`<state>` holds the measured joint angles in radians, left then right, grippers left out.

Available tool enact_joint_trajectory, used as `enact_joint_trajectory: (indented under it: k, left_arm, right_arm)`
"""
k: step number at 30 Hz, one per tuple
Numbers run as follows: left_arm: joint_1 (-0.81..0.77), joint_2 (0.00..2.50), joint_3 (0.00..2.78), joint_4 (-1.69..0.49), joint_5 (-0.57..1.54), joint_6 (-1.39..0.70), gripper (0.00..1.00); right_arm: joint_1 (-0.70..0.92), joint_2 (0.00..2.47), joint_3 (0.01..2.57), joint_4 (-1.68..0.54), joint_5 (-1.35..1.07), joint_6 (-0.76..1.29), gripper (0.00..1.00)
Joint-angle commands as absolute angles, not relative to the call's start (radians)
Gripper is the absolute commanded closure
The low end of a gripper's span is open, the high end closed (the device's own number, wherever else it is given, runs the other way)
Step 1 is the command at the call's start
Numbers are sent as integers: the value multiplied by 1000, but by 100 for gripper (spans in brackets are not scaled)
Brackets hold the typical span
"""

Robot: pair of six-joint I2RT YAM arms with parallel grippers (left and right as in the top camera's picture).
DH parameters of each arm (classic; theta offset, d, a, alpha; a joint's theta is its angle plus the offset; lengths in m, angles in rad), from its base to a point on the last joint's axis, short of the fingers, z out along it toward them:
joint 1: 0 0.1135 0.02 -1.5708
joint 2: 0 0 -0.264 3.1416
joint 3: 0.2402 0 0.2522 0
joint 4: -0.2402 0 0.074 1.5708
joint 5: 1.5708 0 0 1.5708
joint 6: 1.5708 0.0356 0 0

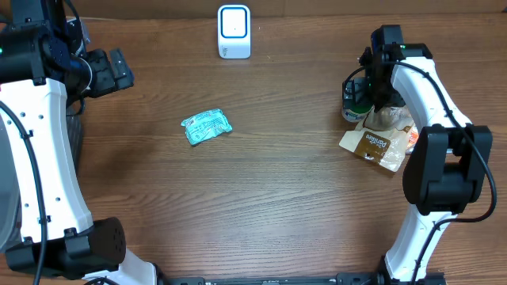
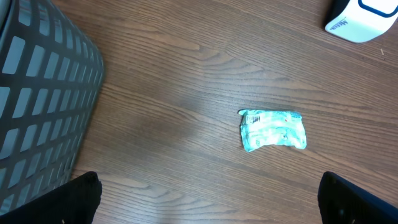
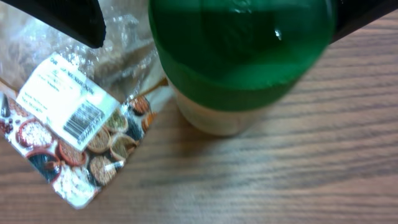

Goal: Scan the item barcode
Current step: 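Move the right gripper to the mint-green packet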

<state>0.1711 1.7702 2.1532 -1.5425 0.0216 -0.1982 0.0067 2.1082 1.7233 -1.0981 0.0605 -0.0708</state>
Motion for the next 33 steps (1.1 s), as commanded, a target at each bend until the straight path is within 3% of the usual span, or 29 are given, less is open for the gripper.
enact_joint_trajectory:
  k: [1,10,16,23,29,33]
  left_arm:
    - [170,1773,2162,-1544,19,-176,0]
    - [170,1773,2162,-1544,19,-176,0]
    - [170,1773,2162,-1544,19,-176,0]
    - [170,1773,2162,-1544,19,-176,0]
    - [170,1773,2162,-1544,19,-176,0]
    - [170,1773,2162,-1544,19,-176,0]
  right_arm:
    - [1,2086,1782,-1127,85,-22,0]
    - [7,2041,2083,-1275,-211,138,0]
    - [44,2048,2124,-1188,-709,100,0]
    - [202,2111,2035,-1065,-688,111,0]
    - [342,2194,1945,-944,-630,165,16]
    - [409,2260,1938,-891,-630,179,21]
